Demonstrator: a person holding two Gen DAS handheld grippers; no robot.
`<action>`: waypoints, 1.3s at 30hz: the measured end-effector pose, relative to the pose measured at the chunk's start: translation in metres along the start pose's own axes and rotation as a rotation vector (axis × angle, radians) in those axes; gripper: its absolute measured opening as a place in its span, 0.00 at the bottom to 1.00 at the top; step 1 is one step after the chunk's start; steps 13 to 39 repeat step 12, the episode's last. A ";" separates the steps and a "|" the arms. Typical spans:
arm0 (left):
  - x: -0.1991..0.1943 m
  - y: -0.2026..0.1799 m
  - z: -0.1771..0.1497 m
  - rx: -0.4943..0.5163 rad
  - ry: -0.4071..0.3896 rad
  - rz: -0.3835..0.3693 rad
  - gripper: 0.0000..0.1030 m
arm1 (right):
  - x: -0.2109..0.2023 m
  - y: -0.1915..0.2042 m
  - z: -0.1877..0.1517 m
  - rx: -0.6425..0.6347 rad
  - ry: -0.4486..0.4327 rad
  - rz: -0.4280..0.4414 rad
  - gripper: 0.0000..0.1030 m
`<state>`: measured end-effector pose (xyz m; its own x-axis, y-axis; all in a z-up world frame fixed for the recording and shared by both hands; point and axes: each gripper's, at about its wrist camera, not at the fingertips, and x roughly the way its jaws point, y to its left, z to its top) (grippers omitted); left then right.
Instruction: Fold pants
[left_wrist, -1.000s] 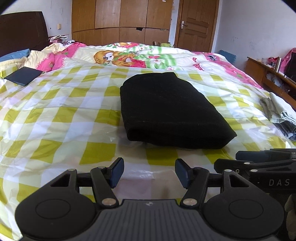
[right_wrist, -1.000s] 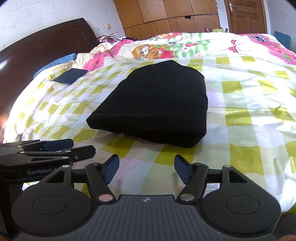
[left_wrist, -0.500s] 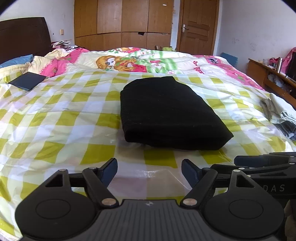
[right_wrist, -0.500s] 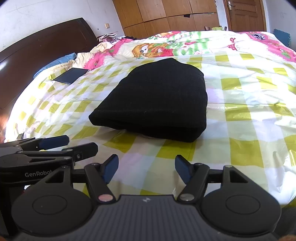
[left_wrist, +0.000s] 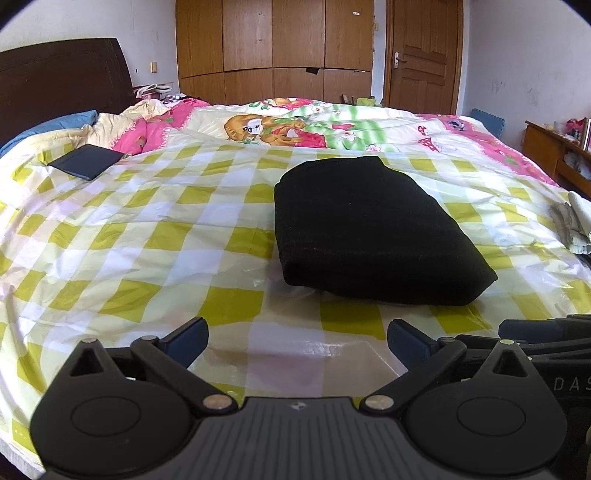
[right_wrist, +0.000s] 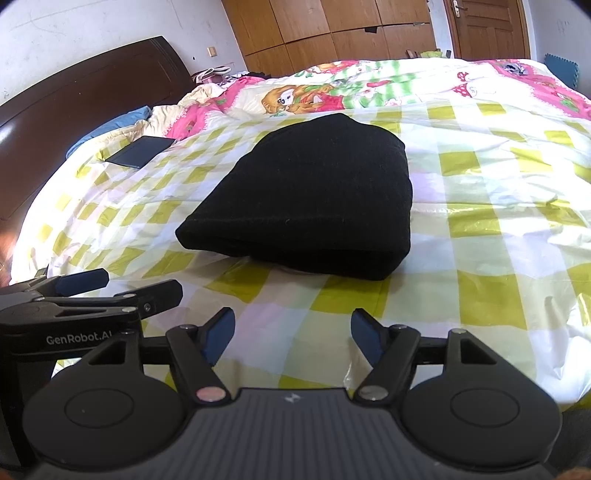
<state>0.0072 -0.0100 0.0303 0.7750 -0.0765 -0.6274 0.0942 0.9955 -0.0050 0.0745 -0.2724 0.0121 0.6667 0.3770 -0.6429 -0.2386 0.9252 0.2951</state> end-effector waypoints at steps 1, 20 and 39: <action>0.000 0.000 0.000 0.004 -0.001 0.003 1.00 | 0.000 0.000 0.000 0.001 -0.001 -0.001 0.69; 0.000 0.000 -0.002 -0.004 0.017 0.001 1.00 | 0.001 0.000 0.000 0.001 0.004 -0.003 0.69; 0.000 0.000 -0.002 -0.004 0.017 0.001 1.00 | 0.001 0.000 0.000 0.001 0.004 -0.003 0.69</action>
